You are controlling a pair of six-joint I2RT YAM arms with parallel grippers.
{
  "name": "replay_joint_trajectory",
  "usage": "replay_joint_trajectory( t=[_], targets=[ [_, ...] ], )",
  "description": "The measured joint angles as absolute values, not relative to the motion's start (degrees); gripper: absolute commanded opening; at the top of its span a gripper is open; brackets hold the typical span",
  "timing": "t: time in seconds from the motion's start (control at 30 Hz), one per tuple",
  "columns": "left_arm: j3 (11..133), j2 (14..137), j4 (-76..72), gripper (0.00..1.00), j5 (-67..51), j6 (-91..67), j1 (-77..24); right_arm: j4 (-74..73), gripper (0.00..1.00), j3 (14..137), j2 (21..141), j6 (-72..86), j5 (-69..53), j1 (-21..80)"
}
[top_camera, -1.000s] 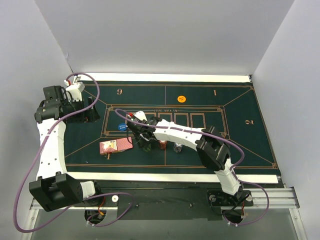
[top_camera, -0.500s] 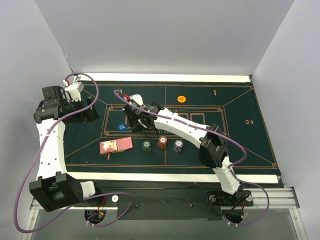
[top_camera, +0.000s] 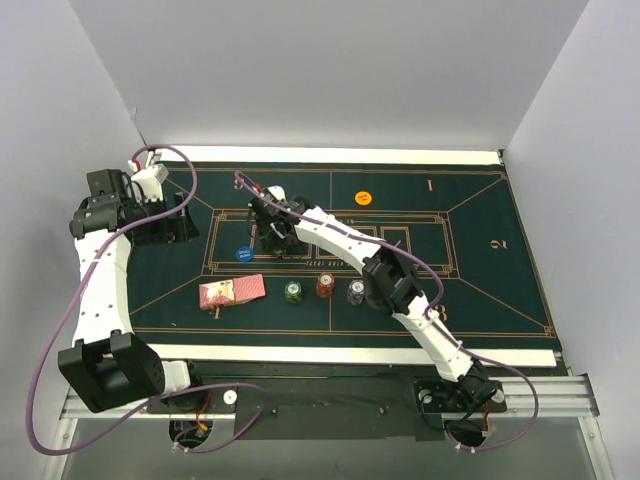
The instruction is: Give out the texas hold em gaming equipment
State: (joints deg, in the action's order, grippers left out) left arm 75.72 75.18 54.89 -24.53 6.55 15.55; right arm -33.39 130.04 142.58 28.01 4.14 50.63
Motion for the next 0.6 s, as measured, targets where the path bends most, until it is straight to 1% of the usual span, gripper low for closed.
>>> replay_joint_trajectory(
  t=[0.6],
  targets=[
    [76.29,78.65,52.86,0.97,-27.11,6.39,15.73,-27.24,0.28,136.38,148.64,28.21,-3.4,50.65]
  ],
)
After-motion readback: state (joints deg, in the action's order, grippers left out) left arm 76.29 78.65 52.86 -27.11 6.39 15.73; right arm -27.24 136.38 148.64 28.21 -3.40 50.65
